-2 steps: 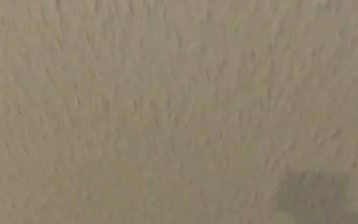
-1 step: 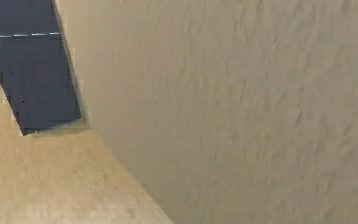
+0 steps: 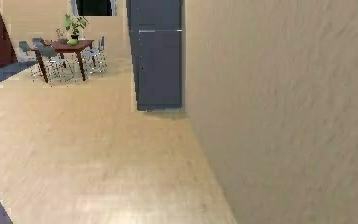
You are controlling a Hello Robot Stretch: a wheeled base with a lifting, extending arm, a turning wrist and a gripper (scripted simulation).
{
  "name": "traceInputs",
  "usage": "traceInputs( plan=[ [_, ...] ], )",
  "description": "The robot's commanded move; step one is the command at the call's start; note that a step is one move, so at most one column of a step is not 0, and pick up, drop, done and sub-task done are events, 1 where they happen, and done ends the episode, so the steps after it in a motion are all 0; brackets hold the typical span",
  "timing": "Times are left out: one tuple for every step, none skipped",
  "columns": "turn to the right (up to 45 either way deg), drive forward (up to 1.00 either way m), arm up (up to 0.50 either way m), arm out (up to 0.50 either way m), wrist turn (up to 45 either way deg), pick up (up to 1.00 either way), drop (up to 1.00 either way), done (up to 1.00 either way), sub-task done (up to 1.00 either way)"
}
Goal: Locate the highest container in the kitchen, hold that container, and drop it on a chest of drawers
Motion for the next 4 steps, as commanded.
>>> traceInputs(
  plan=[
    [0.0,1.00,0.00,0.00,0.0,0.00,0.00,0.00,0.00],
    [-45.0,0.00,0.00,0.00,0.0,0.00,0.00,0.00,0.00],
    [-9.0,0.00,0.00,0.00,0.0,0.00,0.00,0.00,0.00],
    [0.0,1.00,0.00,0.00,0.0,0.00,0.00,0.00,0.00]
  ],
)
